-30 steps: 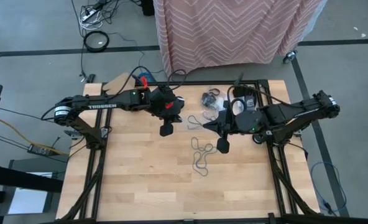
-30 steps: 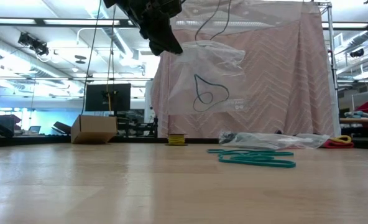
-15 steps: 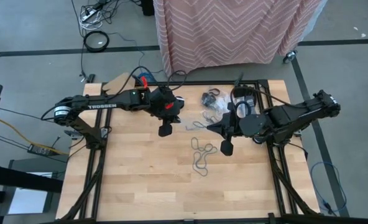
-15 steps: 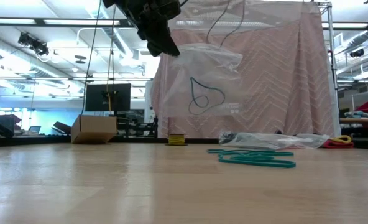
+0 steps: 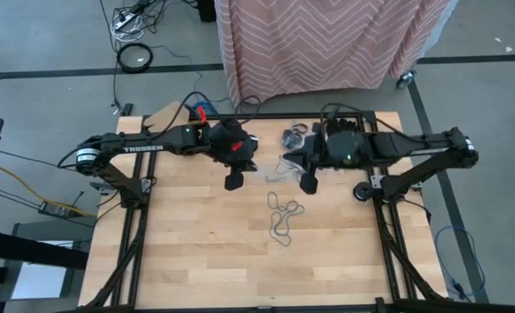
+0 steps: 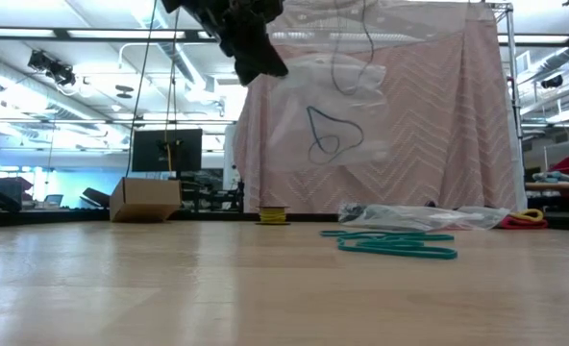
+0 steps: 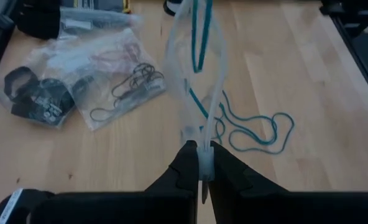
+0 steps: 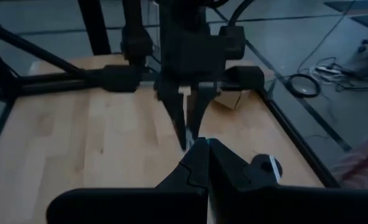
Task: Sort rubber bands
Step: Put the blue rubber band into the transparent zip bag
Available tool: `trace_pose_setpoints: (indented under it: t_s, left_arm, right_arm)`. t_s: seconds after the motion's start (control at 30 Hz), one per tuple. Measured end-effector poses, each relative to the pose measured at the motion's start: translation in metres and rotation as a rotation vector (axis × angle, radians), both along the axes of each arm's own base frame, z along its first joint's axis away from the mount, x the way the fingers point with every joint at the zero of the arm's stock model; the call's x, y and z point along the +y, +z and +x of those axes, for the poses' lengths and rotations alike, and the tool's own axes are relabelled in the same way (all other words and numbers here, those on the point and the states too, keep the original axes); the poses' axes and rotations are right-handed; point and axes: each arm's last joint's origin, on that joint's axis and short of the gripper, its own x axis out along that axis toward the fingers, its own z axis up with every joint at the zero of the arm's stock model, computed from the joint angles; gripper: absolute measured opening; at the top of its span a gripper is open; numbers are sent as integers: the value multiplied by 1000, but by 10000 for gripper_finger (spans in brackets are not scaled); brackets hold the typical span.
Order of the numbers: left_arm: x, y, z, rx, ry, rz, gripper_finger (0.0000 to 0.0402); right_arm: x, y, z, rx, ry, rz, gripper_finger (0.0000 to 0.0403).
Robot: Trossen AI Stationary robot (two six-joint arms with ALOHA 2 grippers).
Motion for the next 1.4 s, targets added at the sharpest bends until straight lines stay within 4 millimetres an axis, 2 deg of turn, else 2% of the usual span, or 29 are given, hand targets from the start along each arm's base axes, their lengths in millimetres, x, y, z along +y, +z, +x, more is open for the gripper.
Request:
trace_pose_setpoints:
  t_s: [0.23, 0.43, 0.67, 0.8, 1.0, 1.17, 1.27, 1.4]
  left_arm:
    - [1, 5, 4, -67, 15, 11, 26]
    - [3, 18, 8, -131, 94, -3, 26]
    - [-1, 37, 5, -118, 134, -32, 25]
    - [-1, 46, 1, -65, 174, 11, 25]
    - [13, 82, -29, -27, 183, 199, 25]
    - [37, 104, -72, 53, 273, 335, 24]
    - [56, 119, -106, 24, 358, 358, 24]
    - [68, 126, -142, 15, 402, 259, 24]
  right_arm:
    - [-11, -1, 1, 23, 67, -2, 0]
    - [-24, -4, 4, 56, 160, -51, 13]
    - [-37, 0, 4, 23, 229, -81, 95]
    - [-42, 2, 0, 3, 197, 40, 146]
    - [-37, -1, -8, 56, 160, 120, 170]
    - [-33, -10, -1, 77, 108, 167, 163]
    - [-32, -30, 3, 128, 58, 208, 158]
    - [-28, -67, 8, 219, 24, 252, 154]
